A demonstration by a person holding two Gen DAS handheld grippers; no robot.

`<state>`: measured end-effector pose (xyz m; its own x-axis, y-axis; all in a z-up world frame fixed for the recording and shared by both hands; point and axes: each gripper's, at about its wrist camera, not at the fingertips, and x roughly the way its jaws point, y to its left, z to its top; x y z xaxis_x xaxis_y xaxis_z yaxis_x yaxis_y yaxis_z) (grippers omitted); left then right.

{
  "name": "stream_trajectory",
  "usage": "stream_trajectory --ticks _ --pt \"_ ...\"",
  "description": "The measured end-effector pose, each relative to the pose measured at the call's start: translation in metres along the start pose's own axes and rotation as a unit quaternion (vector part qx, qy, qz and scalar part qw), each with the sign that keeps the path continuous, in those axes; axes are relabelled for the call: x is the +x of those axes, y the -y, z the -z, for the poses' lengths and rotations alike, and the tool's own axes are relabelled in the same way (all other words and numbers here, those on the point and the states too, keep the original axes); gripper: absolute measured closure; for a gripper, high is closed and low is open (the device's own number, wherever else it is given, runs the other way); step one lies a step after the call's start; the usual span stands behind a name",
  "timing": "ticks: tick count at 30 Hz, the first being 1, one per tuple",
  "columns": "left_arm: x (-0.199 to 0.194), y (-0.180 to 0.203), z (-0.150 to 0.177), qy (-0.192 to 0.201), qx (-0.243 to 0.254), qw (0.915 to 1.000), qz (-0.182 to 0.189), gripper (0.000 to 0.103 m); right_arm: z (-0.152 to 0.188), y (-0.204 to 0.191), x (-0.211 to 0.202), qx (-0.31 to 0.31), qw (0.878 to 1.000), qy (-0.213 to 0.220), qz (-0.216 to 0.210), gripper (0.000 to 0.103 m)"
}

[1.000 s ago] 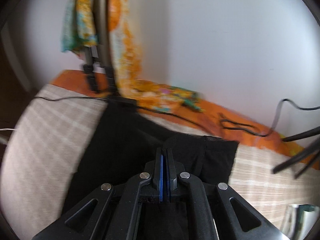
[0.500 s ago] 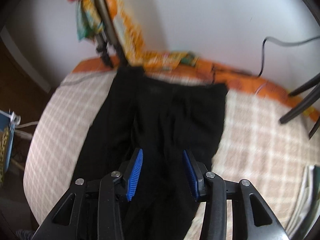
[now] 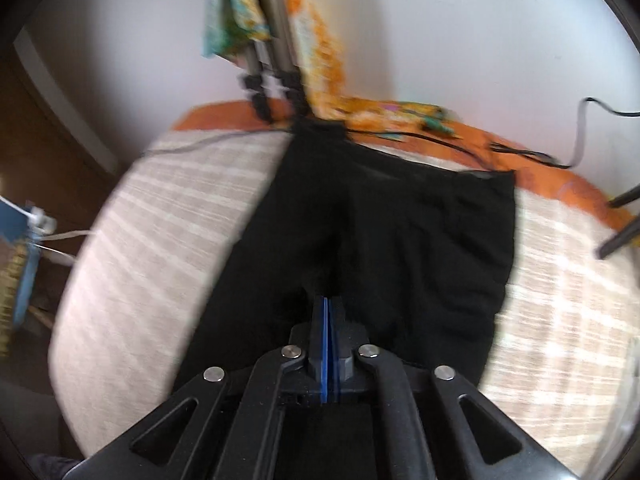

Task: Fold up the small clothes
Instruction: 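Fold this side over onto the first fold with both grippers, then open, then move both grippers down to the hem end of the folded strip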

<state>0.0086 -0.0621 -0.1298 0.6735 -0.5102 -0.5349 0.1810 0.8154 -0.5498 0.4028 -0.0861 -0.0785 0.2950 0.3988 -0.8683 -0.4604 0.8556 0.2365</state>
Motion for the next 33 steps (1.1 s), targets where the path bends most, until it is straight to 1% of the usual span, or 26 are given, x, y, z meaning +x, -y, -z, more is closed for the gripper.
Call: stream_trajectory --ticks 1,2,3,7,10,13,14,16,18,19,20,21,25,27,29,30,33 --pt "-0.001 0.0 0.0 -0.001 0.0 1.0 -0.002 0.095 -0.001 -0.002 -0.001 0.008 1.0 -0.003 -0.02 0.079" --pt "-0.002 0.0 -0.001 0.0 -0.002 1.0 -0.006 0.095 -0.002 -0.002 -0.004 0.02 0.999 -0.003 -0.048 0.062" --pt "-0.004 0.0 -0.001 -0.002 -0.005 1.0 -0.007 0.095 -0.001 -0.004 -0.01 0.027 0.998 0.005 -0.061 0.062" --pt "-0.014 0.002 -0.001 0.004 0.006 0.9999 -0.011 0.095 0.006 -0.008 -0.043 0.019 0.998 0.034 -0.058 0.062" --pt "-0.026 0.003 0.003 0.004 0.019 0.9996 -0.018 0.095 0.027 0.002 -0.074 0.029 0.997 0.051 -0.06 0.062" --pt "-0.042 0.0 0.006 0.005 0.027 0.9992 -0.028 0.095 0.062 0.004 -0.106 0.015 0.997 0.064 -0.048 0.063" --pt "-0.049 -0.002 0.005 0.007 0.03 0.999 -0.033 0.095 0.081 0.001 -0.12 0.004 0.997 0.069 -0.045 0.063" --pt "-0.062 -0.006 0.002 0.013 0.039 0.9983 -0.042 0.095 0.109 -0.002 -0.138 -0.013 0.996 0.076 -0.045 0.064" --pt "-0.071 -0.01 -0.002 0.013 0.046 0.9976 -0.05 0.095 0.147 -0.013 -0.151 -0.039 0.995 0.074 -0.046 0.066" --pt "-0.076 -0.014 -0.006 0.012 0.048 0.9972 -0.055 0.092 0.164 -0.019 -0.154 -0.051 0.995 0.07 -0.043 0.067" --pt "-0.078 -0.016 -0.009 0.011 0.049 0.997 -0.059 0.083 0.182 -0.027 -0.155 -0.064 0.995 0.066 -0.042 0.068" --pt "-0.081 -0.02 -0.012 0.008 0.05 0.9966 -0.064 0.08 0.201 -0.036 -0.156 -0.079 0.994 0.063 -0.044 0.069" --pt "-0.082 -0.029 -0.028 -0.009 0.072 0.9935 -0.088 0.078 0.259 -0.063 -0.144 -0.108 0.992 0.044 -0.054 0.072" --pt "-0.078 -0.035 -0.035 -0.03 0.073 0.9932 -0.085 0.075 0.28 -0.073 -0.132 -0.119 0.991 0.032 -0.058 0.072" --pt "-0.073 -0.041 -0.04 -0.053 0.074 0.9921 -0.086 0.066 0.294 -0.08 -0.122 -0.128 0.99 0.026 -0.055 0.072" --pt "-0.07 -0.044 -0.042 -0.063 0.077 0.9911 -0.088 0.065 0.301 -0.083 -0.117 -0.133 0.99 0.021 -0.051 0.072" --pt "-0.065 -0.054 -0.043 -0.083 0.076 0.9888 -0.098 0.065 0.316 -0.088 -0.103 -0.138 0.989 0.0 -0.059 0.072"
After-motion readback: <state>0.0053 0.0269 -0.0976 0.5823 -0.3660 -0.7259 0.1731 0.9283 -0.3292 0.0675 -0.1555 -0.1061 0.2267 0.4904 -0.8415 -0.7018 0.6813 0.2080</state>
